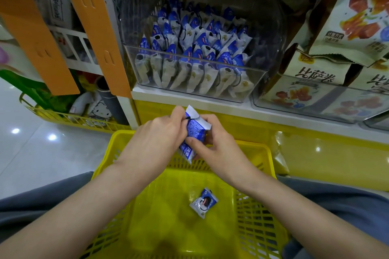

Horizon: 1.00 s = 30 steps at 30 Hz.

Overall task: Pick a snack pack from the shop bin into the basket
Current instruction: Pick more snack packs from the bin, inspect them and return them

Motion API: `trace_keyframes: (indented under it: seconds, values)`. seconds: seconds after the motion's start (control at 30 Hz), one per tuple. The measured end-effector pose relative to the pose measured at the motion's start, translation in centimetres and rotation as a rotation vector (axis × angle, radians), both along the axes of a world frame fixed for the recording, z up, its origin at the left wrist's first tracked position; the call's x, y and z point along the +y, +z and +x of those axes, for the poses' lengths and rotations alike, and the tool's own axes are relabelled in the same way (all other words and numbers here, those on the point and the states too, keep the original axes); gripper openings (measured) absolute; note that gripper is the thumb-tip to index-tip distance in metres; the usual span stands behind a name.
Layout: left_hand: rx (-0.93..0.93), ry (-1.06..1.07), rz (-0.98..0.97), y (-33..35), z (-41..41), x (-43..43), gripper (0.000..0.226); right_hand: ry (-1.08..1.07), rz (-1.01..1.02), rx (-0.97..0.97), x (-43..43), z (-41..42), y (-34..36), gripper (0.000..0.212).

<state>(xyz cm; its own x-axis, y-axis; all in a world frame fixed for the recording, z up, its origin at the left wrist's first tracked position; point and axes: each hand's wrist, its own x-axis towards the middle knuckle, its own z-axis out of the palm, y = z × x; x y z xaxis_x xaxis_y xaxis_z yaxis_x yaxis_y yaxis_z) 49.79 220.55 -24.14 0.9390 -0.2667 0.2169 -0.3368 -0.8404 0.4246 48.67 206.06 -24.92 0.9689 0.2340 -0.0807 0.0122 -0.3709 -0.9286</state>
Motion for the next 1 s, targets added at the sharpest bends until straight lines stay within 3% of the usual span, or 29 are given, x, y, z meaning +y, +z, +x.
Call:
trace_keyframes:
  seconds: [0.23,0.47,0.57,0.67,0.73,0.83,0.9,1.0]
  values:
    - [0.123,-0.049,-0.154,-0.6,0.1,-0.1,0.04,-0.041,0.009,0.048,-0.2,0.5,-0.2,0.03]
    - [0.216,-0.023,-0.396,-0.8,0.6,-0.2,0.03,-0.067,0.109,0.047,-0.4,1.0,0.7,0.032]
    - [0.327,0.071,-0.695,0.2,0.9,-0.1,0.032,0.057,0.089,0.008,-0.6,1.2,1.4,0.05]
    - [0.654,0.172,-1.184,1.9,1.6,-0.6,0.037,0.105,0.004,-0.058,-0.7,0.9,1.7,0.068]
    - [0.801,0.115,-1.327,2.2,1.3,-0.7,0.027,0.041,-0.106,-0.142,-0.9,0.6,1.4,0.07]
    - [0.817,0.006,-1.313,1.7,0.9,-1.1,0.038,-0.021,-0.28,-0.304,-0.9,0.1,1.0,0.071]
    - [0.742,0.009,-1.23,1.1,0.6,-1.2,0.045,-0.013,-0.282,-0.363,-0.8,-0.1,0.7,0.071]
    - [0.63,0.136,-1.191,0.9,0.4,-1.4,0.032,-0.003,-0.209,-0.32,-0.5,-0.2,0.9,0.068]
